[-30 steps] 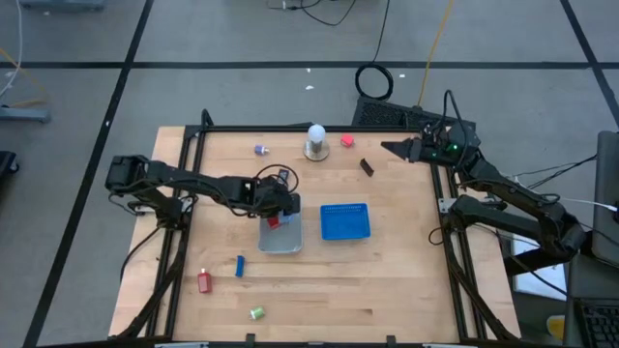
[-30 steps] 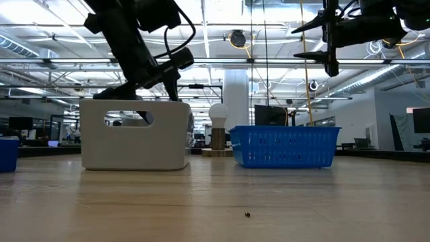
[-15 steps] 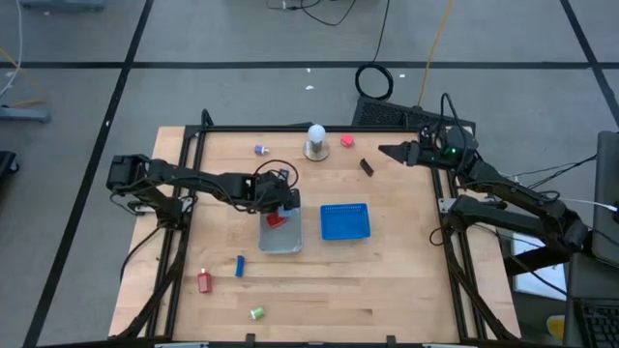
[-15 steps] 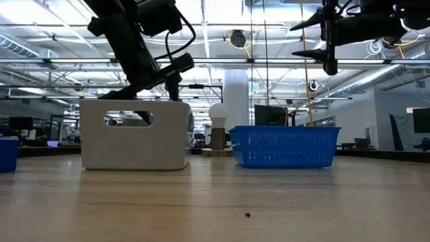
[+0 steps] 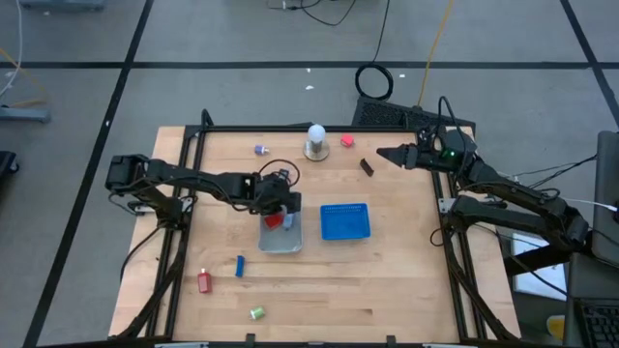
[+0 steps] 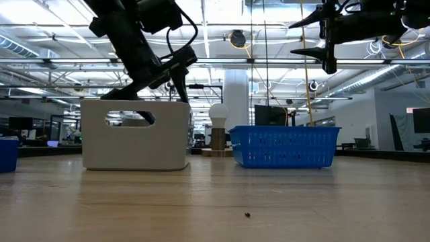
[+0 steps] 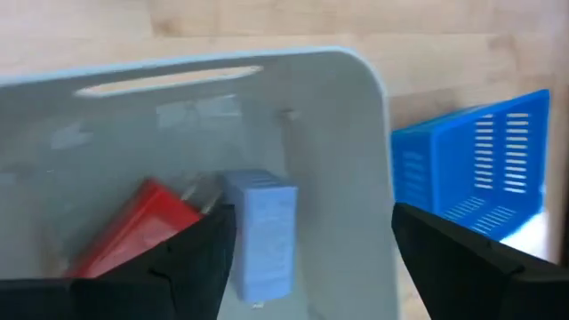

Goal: Pick & Place Office items
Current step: Put the black digital clock into the blue bin

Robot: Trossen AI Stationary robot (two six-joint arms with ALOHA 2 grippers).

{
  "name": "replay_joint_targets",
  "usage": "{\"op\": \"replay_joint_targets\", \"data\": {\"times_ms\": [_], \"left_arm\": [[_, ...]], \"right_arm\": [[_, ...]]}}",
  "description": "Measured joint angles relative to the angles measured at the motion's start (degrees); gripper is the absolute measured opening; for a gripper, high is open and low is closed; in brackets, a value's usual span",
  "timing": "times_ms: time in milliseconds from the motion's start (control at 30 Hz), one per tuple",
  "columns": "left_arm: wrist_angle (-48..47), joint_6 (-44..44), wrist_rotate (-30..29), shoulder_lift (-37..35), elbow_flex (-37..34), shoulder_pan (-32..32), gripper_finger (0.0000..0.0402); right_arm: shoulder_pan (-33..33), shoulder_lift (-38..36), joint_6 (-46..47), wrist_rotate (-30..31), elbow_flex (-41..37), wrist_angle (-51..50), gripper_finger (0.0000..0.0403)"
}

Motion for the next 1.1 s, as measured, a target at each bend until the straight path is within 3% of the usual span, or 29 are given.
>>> {"op": "replay_joint_targets", "data": {"times_ms": [300,700,900,1100], "left_arm": [[8.55,1.55,-0.45,-4.2,0.15,0.04,0.0305],[6.96,8.17,-10.13,-22.37,0.09,0.07,0.0305],[3.82,8.51,-10.36,-26.5,0.06,0.07,0.0305],[0.53,8.36,-10.37,-28.46,0.04,0.04,0.0305]], "right_arm": [[0.38,0.02,1.85,1.5,0.0,6.24,0.0256],[3.47,0.44,2.31,1.13,0.23,11.84,0.0256],[4.41,5.37,-4.44,-1.02,8.28,4.02,0.0256],[4.35,15.5,-10.66,-4.94,22.87,-14.49,0.0256]]}}
